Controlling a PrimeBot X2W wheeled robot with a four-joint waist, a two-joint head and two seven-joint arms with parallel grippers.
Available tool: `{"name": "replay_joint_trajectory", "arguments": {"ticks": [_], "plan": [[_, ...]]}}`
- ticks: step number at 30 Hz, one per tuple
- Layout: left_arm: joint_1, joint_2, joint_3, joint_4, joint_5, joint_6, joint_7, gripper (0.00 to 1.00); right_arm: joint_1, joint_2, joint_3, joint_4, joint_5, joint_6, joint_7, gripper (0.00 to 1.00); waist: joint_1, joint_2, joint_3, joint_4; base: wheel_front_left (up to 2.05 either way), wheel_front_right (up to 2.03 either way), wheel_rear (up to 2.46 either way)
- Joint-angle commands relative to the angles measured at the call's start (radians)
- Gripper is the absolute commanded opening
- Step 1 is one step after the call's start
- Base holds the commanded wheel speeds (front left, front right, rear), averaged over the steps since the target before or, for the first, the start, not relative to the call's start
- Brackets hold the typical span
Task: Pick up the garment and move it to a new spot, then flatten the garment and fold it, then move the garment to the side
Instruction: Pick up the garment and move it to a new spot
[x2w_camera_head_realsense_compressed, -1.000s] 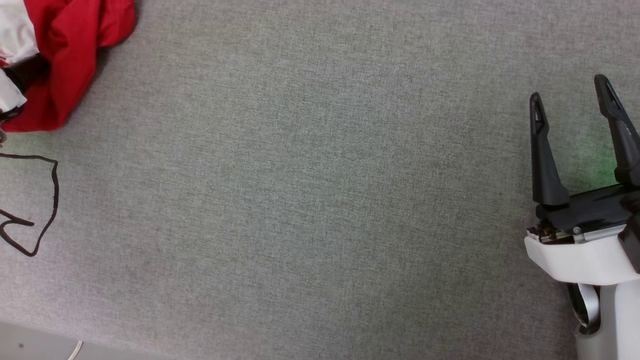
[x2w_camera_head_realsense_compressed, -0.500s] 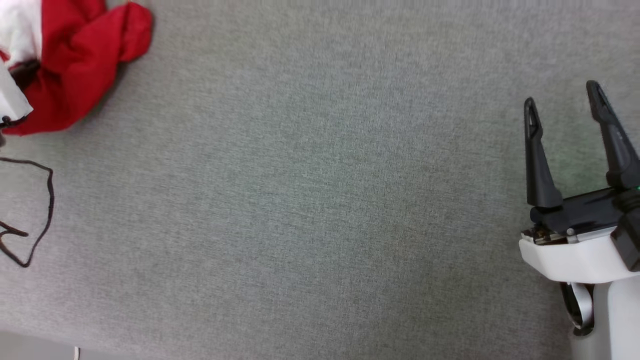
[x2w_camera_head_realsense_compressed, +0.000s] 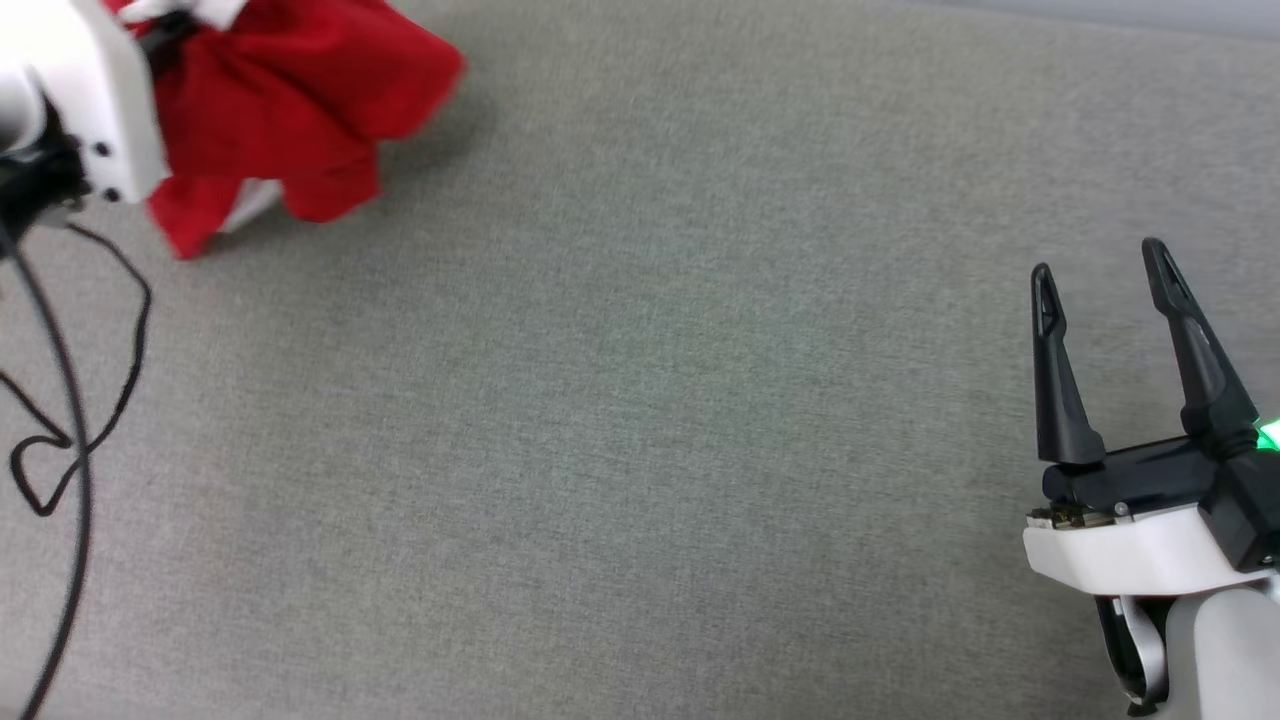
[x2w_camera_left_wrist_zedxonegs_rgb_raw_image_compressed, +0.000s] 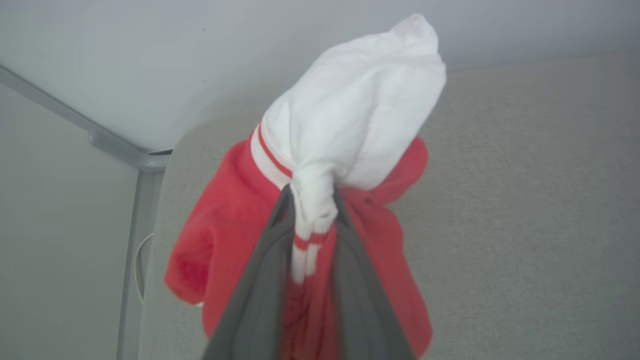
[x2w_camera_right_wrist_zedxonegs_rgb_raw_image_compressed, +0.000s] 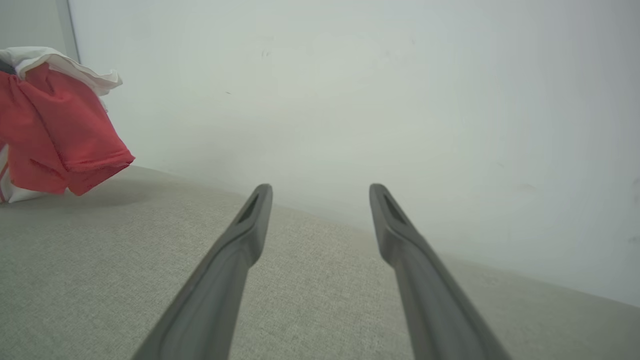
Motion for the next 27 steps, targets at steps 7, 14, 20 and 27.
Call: {"name": "replay_joint_trajectory", "arguments": {"ticks": [7, 14, 20, 27], "plan": [[-0.068, -0.062, -0.149, -0.141, 0.014, 0.000, 0.006, 0.00, 0.021, 0.006, -0.012, 0.018, 0.057, -0.001, -0.003, 1.00, 0.0001, 0.0000, -0.064, -0.076, 0.00, 0.00, 0.00], [-0.098, -0.157, -0.299, -0.217, 0.030, 0.000, -0.009, 0.00, 0.013, 0.006, -0.021, 0.021, 0.086, -0.001, -0.003, 1.00, 0.0001, 0.0000, -0.057, -0.155, 0.00, 0.00, 0.00], [-0.107, -0.238, -0.414, -0.226, 0.032, 0.000, -0.039, 0.00, -0.002, 0.006, -0.035, 0.022, 0.103, -0.001, -0.003, 1.00, 0.0001, 0.0000, -0.038, -0.200, 0.00, 0.00, 0.00], [-0.087, -0.349, -0.587, -0.191, 0.009, 0.000, -0.110, 0.00, -0.014, 0.006, -0.044, 0.021, 0.124, -0.001, -0.003, 1.00, 0.0001, 0.0000, -0.017, -0.240, 0.00, 0.00, 0.00]]}}
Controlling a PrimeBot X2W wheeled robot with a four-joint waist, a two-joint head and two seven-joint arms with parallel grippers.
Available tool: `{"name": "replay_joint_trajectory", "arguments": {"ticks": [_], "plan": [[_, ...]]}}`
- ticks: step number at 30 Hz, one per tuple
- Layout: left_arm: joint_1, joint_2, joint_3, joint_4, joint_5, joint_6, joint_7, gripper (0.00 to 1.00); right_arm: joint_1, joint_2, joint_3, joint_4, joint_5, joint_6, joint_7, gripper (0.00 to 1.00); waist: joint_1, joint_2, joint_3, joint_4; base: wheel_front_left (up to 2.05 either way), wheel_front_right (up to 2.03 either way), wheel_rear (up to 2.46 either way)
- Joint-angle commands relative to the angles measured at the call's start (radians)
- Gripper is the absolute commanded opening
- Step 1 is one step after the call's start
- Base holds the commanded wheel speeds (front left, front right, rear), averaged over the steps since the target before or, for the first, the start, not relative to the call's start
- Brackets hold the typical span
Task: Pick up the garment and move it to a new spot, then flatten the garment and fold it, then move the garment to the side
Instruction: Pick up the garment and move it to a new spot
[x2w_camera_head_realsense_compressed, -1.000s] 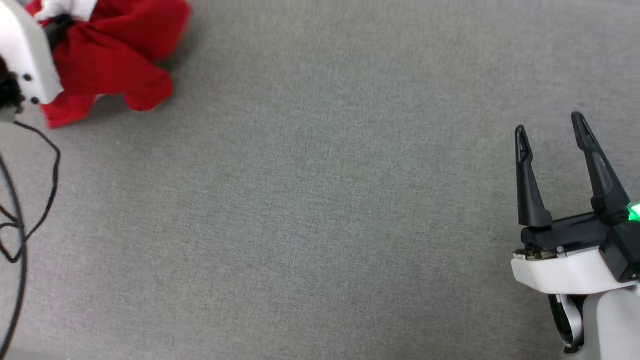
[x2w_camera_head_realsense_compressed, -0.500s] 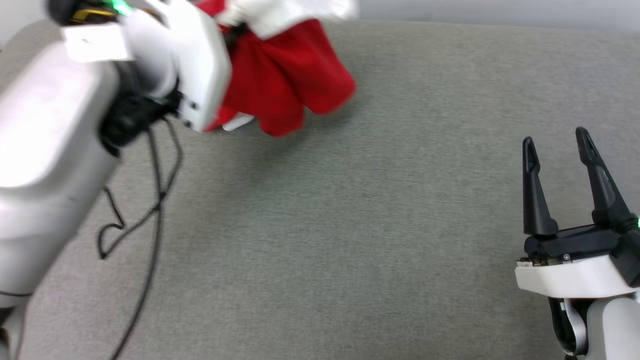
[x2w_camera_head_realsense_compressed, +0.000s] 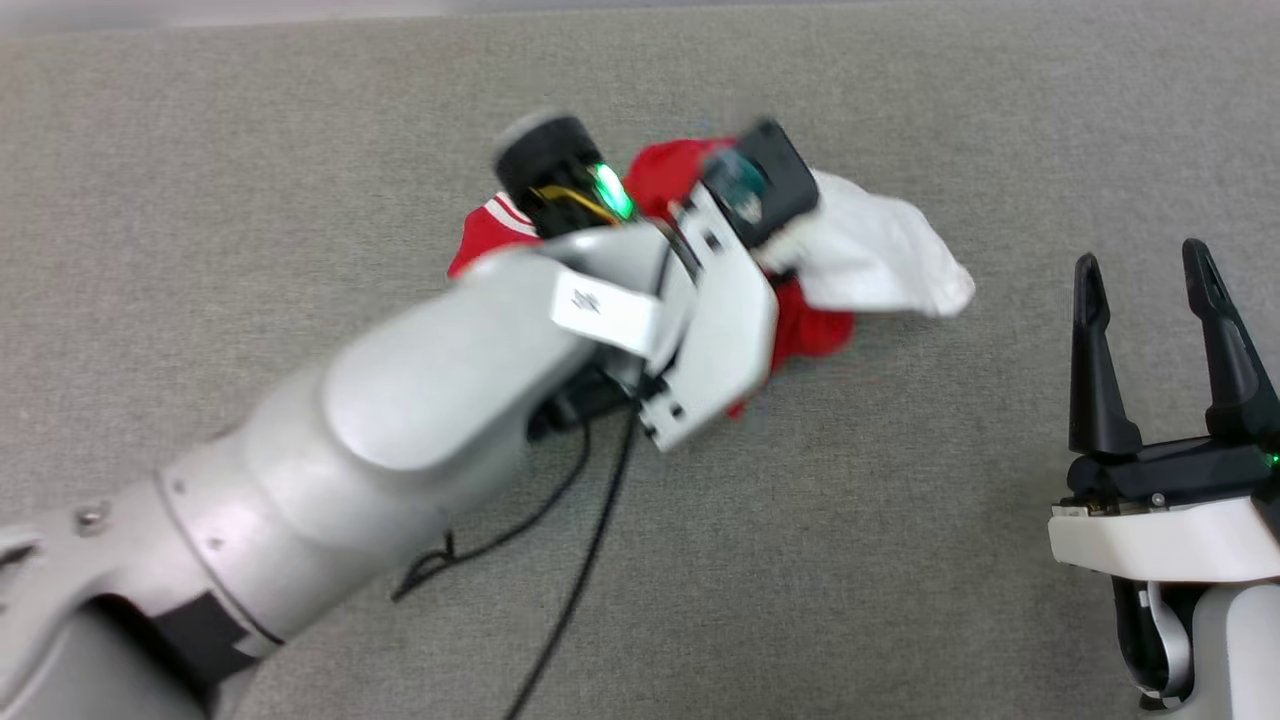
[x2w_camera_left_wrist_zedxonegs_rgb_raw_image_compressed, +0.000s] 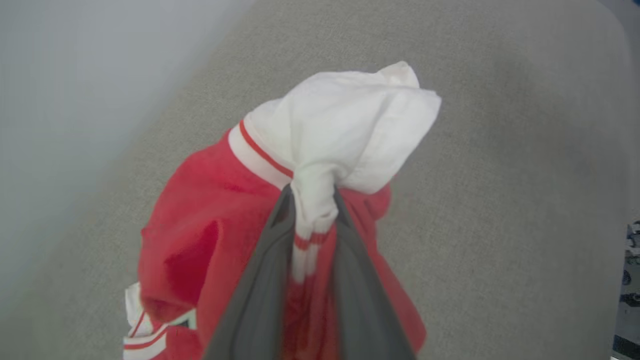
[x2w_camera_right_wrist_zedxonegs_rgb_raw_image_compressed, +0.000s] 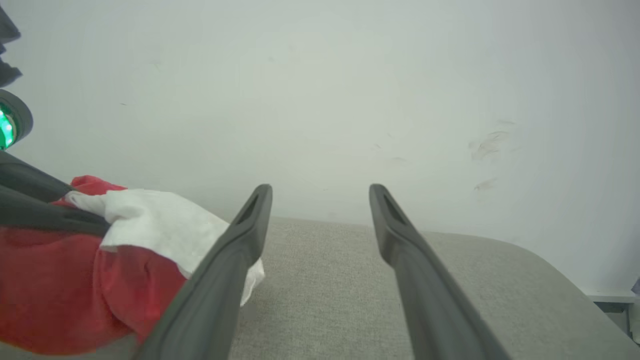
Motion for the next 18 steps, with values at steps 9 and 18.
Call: {"name": "replay_joint_trajectory", "arguments": {"ticks": [9, 18], "plan": [[0.100, -0.097, -0.122, 0.066, -0.020, 0.000, -0.043, 0.00, -0.011, 0.003, -0.012, -0.004, 0.014, -0.001, -0.003, 1.00, 0.0001, -0.0001, 0.020, -0.015, 0.00, 0.00, 0.00], [0.274, -0.158, -0.128, 0.052, 0.055, 0.000, 0.065, 0.00, -0.018, 0.003, -0.011, 0.008, 0.012, -0.001, -0.003, 1.00, 0.0001, -0.0001, 0.022, -0.007, 0.00, 0.00, 0.00]]}}
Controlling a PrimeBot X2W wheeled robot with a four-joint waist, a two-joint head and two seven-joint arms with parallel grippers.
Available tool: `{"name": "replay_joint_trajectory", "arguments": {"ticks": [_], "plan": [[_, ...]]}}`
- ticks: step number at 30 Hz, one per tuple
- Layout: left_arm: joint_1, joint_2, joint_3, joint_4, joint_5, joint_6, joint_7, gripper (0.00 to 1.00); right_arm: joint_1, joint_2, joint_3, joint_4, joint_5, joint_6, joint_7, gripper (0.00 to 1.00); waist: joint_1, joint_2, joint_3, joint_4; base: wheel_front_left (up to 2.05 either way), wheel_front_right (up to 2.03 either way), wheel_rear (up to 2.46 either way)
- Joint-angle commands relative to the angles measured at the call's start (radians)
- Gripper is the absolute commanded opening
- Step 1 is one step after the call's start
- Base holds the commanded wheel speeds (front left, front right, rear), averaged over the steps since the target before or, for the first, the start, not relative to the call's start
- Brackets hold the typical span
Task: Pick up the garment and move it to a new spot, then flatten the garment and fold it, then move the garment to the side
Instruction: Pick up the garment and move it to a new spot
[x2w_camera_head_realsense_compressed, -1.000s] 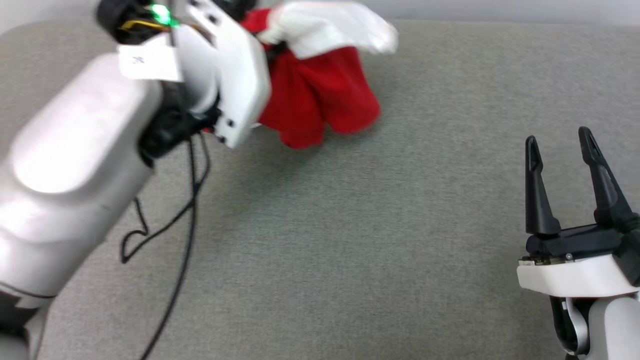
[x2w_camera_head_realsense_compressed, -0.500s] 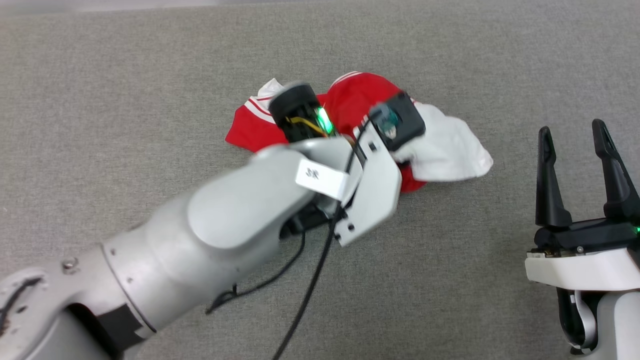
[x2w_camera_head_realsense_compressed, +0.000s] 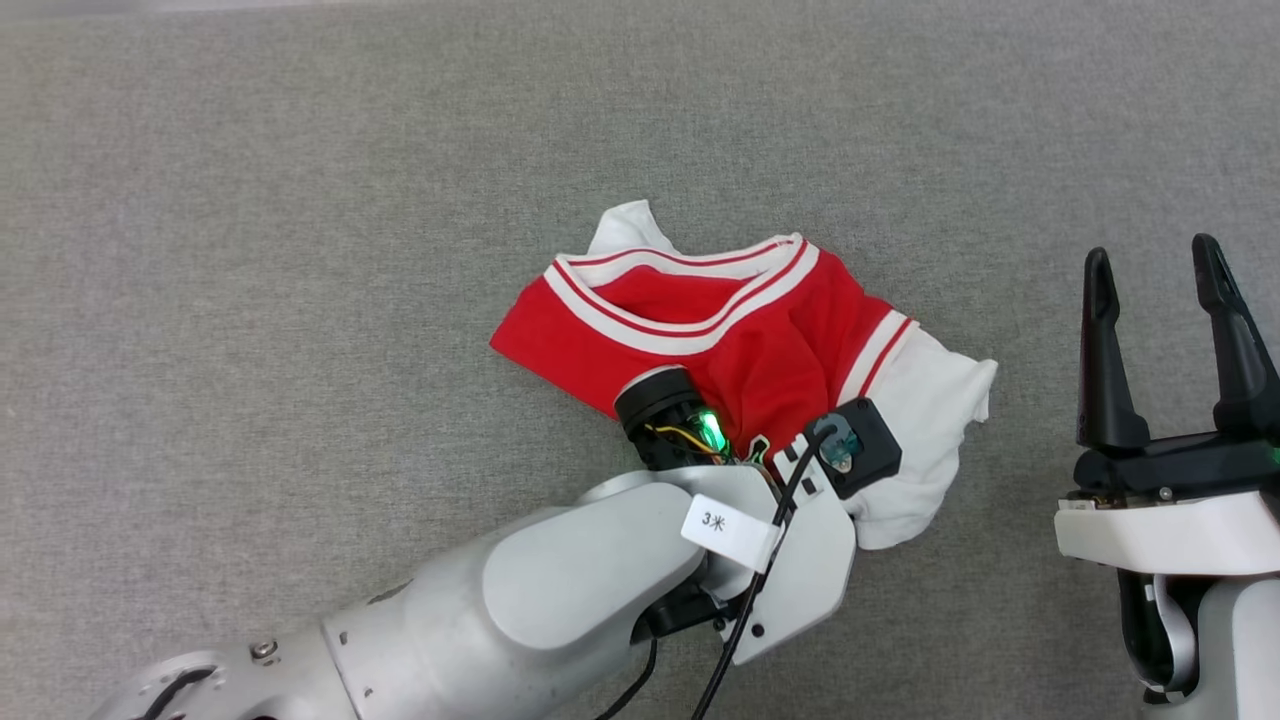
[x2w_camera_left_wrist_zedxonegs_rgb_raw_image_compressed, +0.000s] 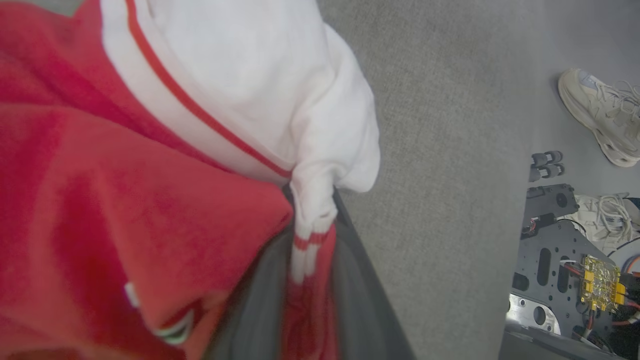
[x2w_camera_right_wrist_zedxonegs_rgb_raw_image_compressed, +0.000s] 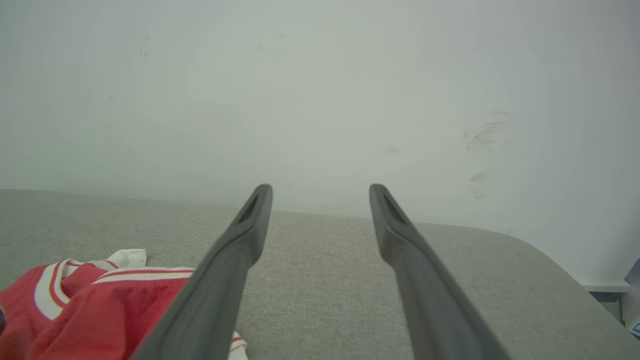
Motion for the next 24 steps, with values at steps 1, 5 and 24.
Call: {"name": "replay_joint_trajectory", "arguments": {"ticks": [1, 5, 24], "plan": [[0.025, -0.004, -0.006, 0.002, 0.005, -0.001, -0.005, 0.00, -0.006, 0.003, 0.000, 0.003, 0.004, -0.001, -0.003, 1.00, 0.0000, -0.0001, -0.005, 0.004, 0.00, 0.00, 0.00], [0.003, -0.014, -0.003, 0.034, 0.018, 0.000, -0.114, 1.00, 0.014, 0.003, -0.006, 0.016, -0.002, -0.001, -0.003, 1.00, 0.0000, -0.0001, -0.038, 0.017, 0.00, 0.00, 0.00], [0.128, 0.099, 0.211, 0.095, 0.075, 0.273, -0.734, 1.00, 0.167, 0.003, -0.022, 0.069, -0.007, -0.001, -0.003, 1.00, 0.0000, -0.0001, -0.258, 0.104, 0.00, 0.00, 0.00]]}}
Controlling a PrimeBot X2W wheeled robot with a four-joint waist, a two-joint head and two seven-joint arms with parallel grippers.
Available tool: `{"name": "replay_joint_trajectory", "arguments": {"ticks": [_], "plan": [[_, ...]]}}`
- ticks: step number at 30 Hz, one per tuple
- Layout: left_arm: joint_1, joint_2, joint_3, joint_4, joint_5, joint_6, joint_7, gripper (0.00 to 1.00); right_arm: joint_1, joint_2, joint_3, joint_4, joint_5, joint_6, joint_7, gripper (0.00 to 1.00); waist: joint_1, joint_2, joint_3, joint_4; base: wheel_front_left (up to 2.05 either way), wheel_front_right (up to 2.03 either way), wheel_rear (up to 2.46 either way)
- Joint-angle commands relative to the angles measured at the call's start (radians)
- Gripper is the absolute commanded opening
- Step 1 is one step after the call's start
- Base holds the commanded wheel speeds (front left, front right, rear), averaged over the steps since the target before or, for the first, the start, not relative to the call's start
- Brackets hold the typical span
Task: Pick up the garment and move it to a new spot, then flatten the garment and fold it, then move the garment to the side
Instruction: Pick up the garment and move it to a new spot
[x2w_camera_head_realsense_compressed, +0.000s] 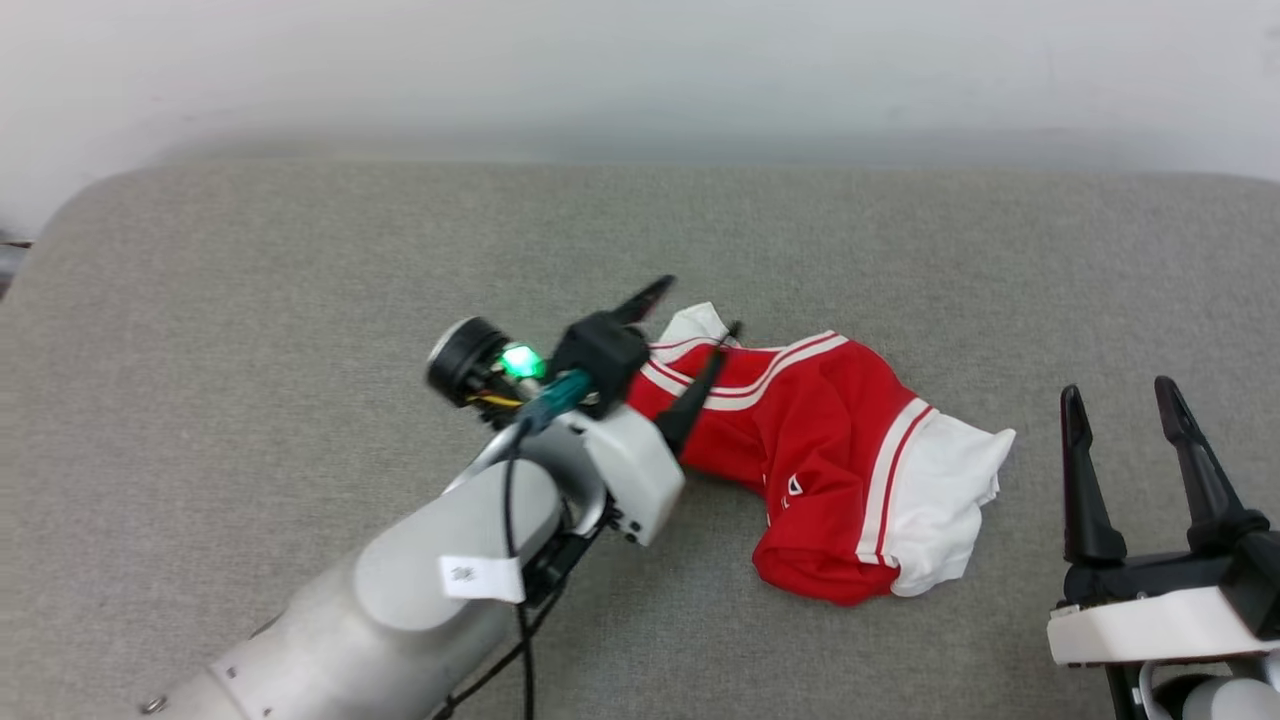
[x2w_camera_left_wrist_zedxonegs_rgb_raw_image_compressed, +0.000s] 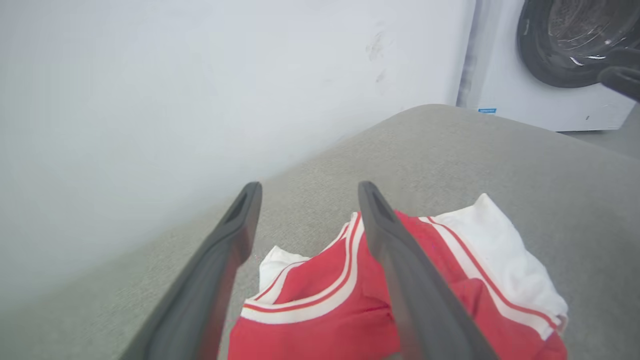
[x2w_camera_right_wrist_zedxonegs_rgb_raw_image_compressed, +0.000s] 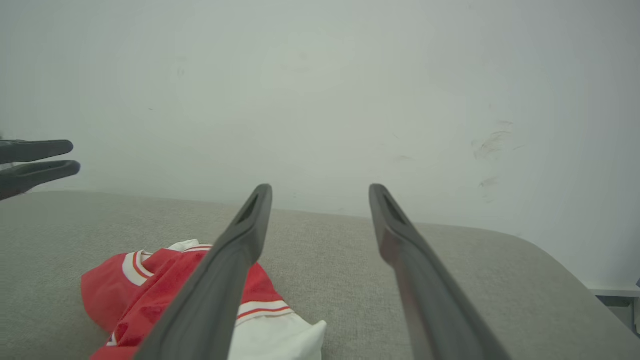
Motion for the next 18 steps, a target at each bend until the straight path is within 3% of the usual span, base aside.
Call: {"name": "replay_joint_trajectory", "arguments": {"ticks": [1, 9, 18], "plan": [[0.025, 0.015, 0.021, -0.009, 0.005, 0.028, -0.017, 1.00, 0.018, 0.002, -0.002, 0.004, 0.005, -0.001, -0.003, 1.00, 0.0000, -0.0001, -0.024, 0.021, 0.00, 0.00, 0.00], [0.203, 0.112, 0.182, -0.137, 0.079, 0.209, -0.049, 1.00, 0.066, 0.002, -0.010, 0.015, 0.010, -0.001, -0.003, 1.00, 0.0000, -0.0001, -0.072, 0.060, 0.00, 0.00, 0.00], [0.496, 0.125, 0.424, -0.286, 0.203, 0.300, -0.048, 1.00, 0.105, 0.002, -0.018, 0.034, 0.014, -0.001, -0.003, 1.00, 0.0000, -0.0001, -0.117, 0.083, 0.00, 0.00, 0.00]]}}
